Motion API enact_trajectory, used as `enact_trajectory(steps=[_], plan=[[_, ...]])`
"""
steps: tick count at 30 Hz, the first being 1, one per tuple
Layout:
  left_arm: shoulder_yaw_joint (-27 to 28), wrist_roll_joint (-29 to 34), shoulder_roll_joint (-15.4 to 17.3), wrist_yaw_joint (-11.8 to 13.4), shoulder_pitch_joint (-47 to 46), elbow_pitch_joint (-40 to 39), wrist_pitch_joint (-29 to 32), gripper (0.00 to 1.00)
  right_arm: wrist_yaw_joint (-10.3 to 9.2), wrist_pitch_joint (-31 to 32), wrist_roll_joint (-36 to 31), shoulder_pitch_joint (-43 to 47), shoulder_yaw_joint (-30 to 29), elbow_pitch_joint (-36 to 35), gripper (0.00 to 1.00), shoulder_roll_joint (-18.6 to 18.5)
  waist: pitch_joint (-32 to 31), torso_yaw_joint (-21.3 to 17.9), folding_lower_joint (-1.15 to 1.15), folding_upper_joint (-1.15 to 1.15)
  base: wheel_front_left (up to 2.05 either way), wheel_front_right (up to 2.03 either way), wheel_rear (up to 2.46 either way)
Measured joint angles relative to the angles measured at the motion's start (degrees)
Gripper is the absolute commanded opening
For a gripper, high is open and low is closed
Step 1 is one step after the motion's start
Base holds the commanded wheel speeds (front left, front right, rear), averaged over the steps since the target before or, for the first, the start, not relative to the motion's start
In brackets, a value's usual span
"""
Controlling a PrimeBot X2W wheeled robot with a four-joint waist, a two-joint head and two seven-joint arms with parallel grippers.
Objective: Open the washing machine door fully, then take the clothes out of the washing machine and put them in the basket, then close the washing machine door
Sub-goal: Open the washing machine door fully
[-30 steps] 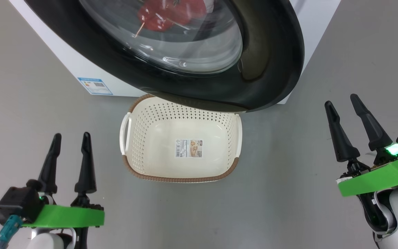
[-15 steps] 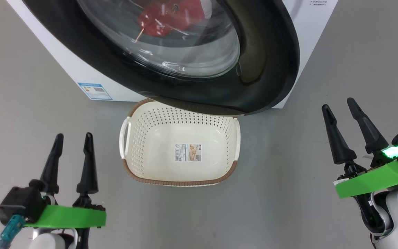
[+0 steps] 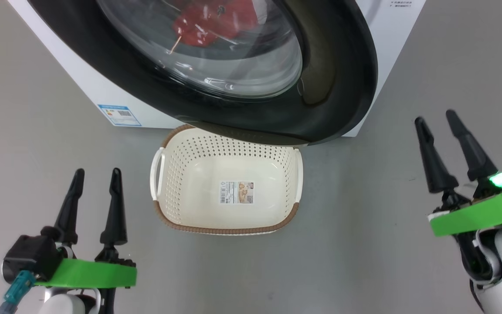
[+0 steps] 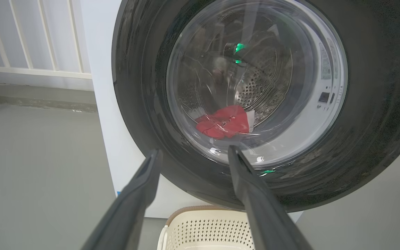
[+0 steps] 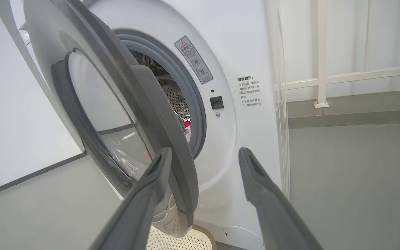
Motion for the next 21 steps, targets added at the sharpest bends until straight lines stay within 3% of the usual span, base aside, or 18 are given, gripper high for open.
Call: enact_trajectory(steps=[3,5,14,21], plan=[[-0.1,0.0,0.0,0.0,0.0,0.0,0.0,1.0,0.0,0.0,1.9,-2.0,0.1,0.2,0.23,-1.0,0.1,0.0,0.0,0.0,0.0,0.0,0.0],[-0.1,0.0,0.0,0.0,0.0,0.0,0.0,1.0,0.0,0.0,2.3,-3.3,0.5,0.8,0.0,-2.1,0.2,0.0,0.0,0.0,0.0,0.0,0.0],[-0.1,0.0,0.0,0.0,-0.1,0.0,0.0,1.0,0.0,0.0,13.7,-11.2,3.2,3.2,0.0,-5.9,1.2,0.6,0.0,0.0,0.0,0.0,0.0],[0.2,0.0,0.0,0.0,-0.1,0.1,0.0,1.0,0.0,7.9,29.0,-17.3,5.9,5.7,0.0,-8.9,1.8,0.9,0.0,0.0,0.0,0.0,0.0]])
